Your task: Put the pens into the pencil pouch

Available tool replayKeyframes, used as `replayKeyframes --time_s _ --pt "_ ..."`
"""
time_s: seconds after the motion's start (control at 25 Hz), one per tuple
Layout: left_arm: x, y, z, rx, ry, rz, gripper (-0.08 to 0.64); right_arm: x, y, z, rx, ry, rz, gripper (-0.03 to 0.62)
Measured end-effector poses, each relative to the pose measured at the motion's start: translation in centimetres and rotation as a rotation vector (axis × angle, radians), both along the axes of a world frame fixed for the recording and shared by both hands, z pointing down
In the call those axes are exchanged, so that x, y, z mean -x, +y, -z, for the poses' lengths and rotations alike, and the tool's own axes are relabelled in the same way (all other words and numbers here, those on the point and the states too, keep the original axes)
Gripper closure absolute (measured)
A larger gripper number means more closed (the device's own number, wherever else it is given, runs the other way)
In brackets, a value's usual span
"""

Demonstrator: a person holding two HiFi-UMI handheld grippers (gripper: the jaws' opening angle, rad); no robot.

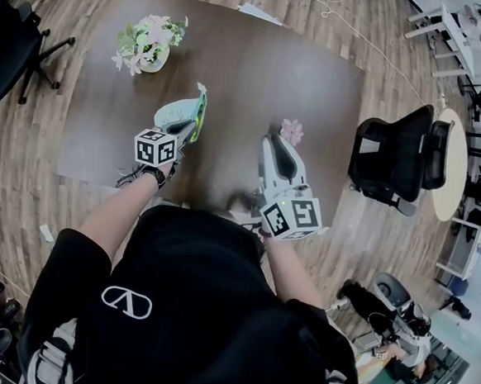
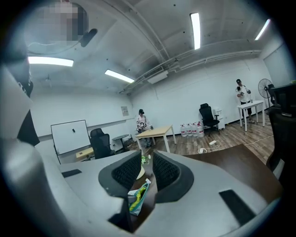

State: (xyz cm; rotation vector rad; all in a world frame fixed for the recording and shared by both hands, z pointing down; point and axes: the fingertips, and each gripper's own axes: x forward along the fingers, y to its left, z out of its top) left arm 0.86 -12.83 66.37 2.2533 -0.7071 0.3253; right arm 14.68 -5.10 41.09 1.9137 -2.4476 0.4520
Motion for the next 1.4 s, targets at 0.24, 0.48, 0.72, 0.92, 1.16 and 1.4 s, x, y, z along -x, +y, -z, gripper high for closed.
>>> replayKeyframes --time_s 0.24,0.48,0.72,0.92,1.16,1.4 --pt "-4.3 1.4 -3.1 0.042 -0.019 -0.07 0.546 -1.3 0.5 -1.0 0.031 -0.003 -0.027 0.518" --pt "-6.5 2.8 -5.8 0.08 -0.027 -0.176 0.534 -2.2 0.7 -2.0 0.053 -0.003 -0.044 0.518" --pt "-6.8 3.1 -5.1 0.057 -0.02 -0.199 0.492 -2.3 0.6 -2.0 0.05 -0.005 -0.044 0.518" --pt "-6.0 2.6 0.1 -0.047 0.041 -0.182 0.492 -1.0 -0.2 -1.4 0.027 -0.006 -0.009 0.518" --pt "-2.6 1.5 10.9 -0.299 0.118 -0.131 0.494 1.3 -1.1 -0.9 -0.003 0.01 0.063 0.518" --pt "1.8 1.2 20.8 -0.474 0.187 -0.03 0.494 3.4 -1.8 0.2 -0.047 0.007 0.131 0.523"
